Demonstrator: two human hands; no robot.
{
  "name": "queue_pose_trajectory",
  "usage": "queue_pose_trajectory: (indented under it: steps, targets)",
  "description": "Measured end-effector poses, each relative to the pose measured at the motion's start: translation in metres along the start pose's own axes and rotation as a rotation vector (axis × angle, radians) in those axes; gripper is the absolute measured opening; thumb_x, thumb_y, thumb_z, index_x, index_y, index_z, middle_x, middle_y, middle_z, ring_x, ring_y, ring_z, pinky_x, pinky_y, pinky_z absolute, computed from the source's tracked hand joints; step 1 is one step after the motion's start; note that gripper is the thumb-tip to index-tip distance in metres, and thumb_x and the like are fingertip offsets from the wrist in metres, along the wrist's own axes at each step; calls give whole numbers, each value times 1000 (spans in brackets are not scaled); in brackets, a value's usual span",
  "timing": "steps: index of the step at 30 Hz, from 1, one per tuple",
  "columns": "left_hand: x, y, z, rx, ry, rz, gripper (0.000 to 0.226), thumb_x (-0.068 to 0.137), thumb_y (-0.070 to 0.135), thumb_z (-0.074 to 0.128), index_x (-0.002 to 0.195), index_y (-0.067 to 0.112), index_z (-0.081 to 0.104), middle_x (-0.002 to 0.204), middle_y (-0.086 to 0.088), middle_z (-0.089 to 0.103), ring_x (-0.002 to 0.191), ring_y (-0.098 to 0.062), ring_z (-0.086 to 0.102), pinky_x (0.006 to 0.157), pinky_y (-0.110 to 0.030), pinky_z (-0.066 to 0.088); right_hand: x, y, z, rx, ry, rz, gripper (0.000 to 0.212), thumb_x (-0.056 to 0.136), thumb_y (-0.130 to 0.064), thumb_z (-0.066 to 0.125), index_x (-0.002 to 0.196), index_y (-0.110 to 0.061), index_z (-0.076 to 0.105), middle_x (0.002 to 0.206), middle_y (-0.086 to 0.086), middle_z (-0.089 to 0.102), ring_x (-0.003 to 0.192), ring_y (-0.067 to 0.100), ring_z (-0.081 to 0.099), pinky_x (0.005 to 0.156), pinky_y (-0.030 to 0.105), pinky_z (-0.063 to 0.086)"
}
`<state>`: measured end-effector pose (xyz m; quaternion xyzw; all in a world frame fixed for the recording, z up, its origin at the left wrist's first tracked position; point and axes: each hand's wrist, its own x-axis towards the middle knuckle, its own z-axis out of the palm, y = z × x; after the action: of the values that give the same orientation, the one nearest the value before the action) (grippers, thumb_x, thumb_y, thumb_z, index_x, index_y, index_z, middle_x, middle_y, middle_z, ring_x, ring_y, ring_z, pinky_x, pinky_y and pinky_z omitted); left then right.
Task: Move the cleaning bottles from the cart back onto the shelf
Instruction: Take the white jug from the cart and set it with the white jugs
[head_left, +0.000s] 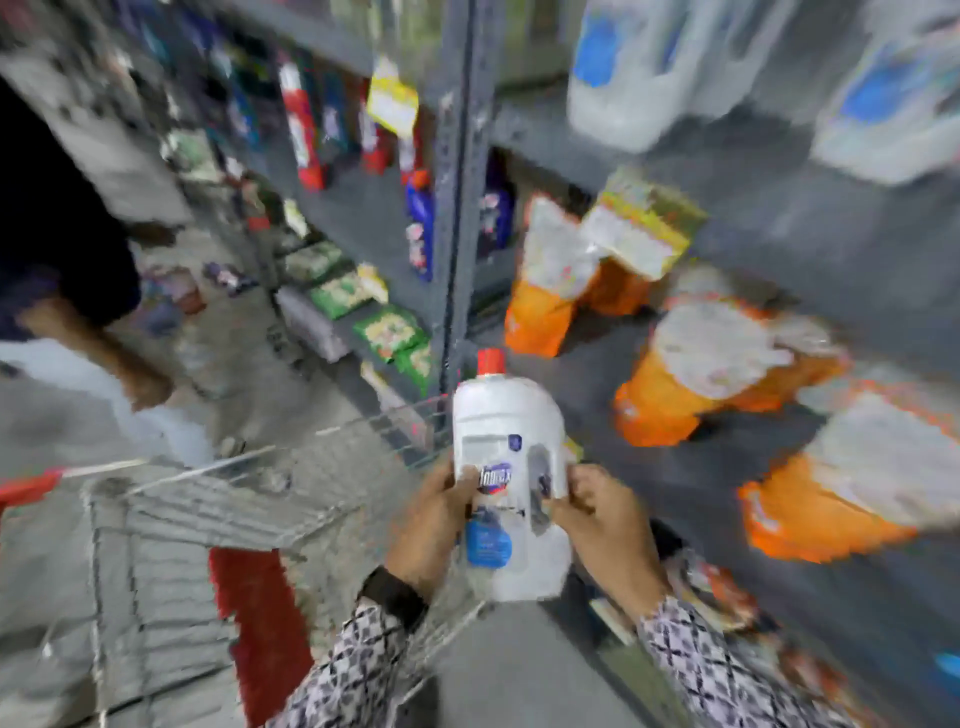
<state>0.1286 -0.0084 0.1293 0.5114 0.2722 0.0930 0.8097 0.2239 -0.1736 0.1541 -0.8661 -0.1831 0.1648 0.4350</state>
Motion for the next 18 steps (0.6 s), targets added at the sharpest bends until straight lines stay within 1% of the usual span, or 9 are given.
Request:
queue_pose_trajectory:
  steps: [2, 4, 6, 7, 9, 12, 13, 16, 18]
  targets:
    - [-25, 32, 54, 27, -171, 118, 32, 106, 10, 47, 130, 18, 66, 125, -11, 75, 106, -31, 73, 93, -47, 59, -36, -11, -61, 149, 141, -61, 22, 88, -10, 77, 82, -31, 70, 77, -6, 77, 73, 12, 69, 70, 40, 55]
    - [-55, 61, 106, 62, -330, 216, 34, 106, 13, 48, 136, 19, 62, 133, -11, 72, 118, -33, 71, 100, -52, 57, -77, -22, -120, 273, 262, -149, 25, 93, -5, 75, 98, -29, 75, 94, -8, 82, 85, 6, 76, 73, 26, 60]
    - [-82, 83, 155, 101, -445, 321, 36, 105, 16, 49, 139, 22, 61, 136, -8, 70, 125, -30, 68, 100, -47, 58, -114, -32, -172, 337, 374, -225, 27, 94, -3, 73, 109, -25, 76, 100, -12, 83, 88, -1, 76, 74, 13, 57]
    - [-96, 92, 177, 108, -500, 372, 37, 105, 16, 50, 139, 23, 61, 137, -7, 70, 125, -27, 69, 98, -42, 59, -131, -35, -194, 350, 427, -256, 26, 93, -4, 73, 111, -23, 76, 101, -12, 83, 89, 0, 76, 75, 12, 56]
    - [-127, 106, 215, 96, -598, 441, 37, 103, 18, 53, 138, 26, 63, 136, -4, 71, 122, -21, 70, 90, -31, 61, -165, -38, -231, 378, 524, -307, 29, 92, -5, 74, 111, -27, 78, 104, -8, 83, 93, 8, 78, 76, 16, 59]
    - [-162, 112, 251, 111, -697, 541, 40, 102, 20, 54, 141, 22, 60, 139, -2, 69, 128, -19, 67, 93, -26, 58, -203, -35, -263, 397, 610, -359, 38, 91, -4, 74, 110, -37, 78, 108, -8, 83, 96, 9, 79, 79, 22, 62]
    - [-170, 112, 260, 116, -719, 560, 41, 101, 20, 53, 142, 20, 59, 140, -2, 69, 130, -21, 65, 96, -27, 58, -213, -34, -270, 398, 632, -358, 39, 91, -4, 75, 112, -37, 78, 110, -8, 83, 98, 10, 79, 80, 22, 62]
    - [-177, 107, 270, 136, -763, 564, 40, 104, 17, 48, 143, 19, 58, 140, -6, 68, 131, -25, 64, 105, -41, 55, -227, -29, -278, 402, 684, -344, 37, 88, -12, 79, 116, -35, 77, 112, -10, 83, 101, 10, 79, 82, 22, 62]
    - [-171, 109, 271, 145, -761, 557, 39, 106, 15, 47, 142, 20, 59, 140, -7, 68, 130, -28, 65, 106, -46, 54, -224, -30, -277, 404, 703, -332, 37, 87, -11, 79, 117, -33, 77, 111, -10, 83, 101, 12, 79, 86, 34, 64]
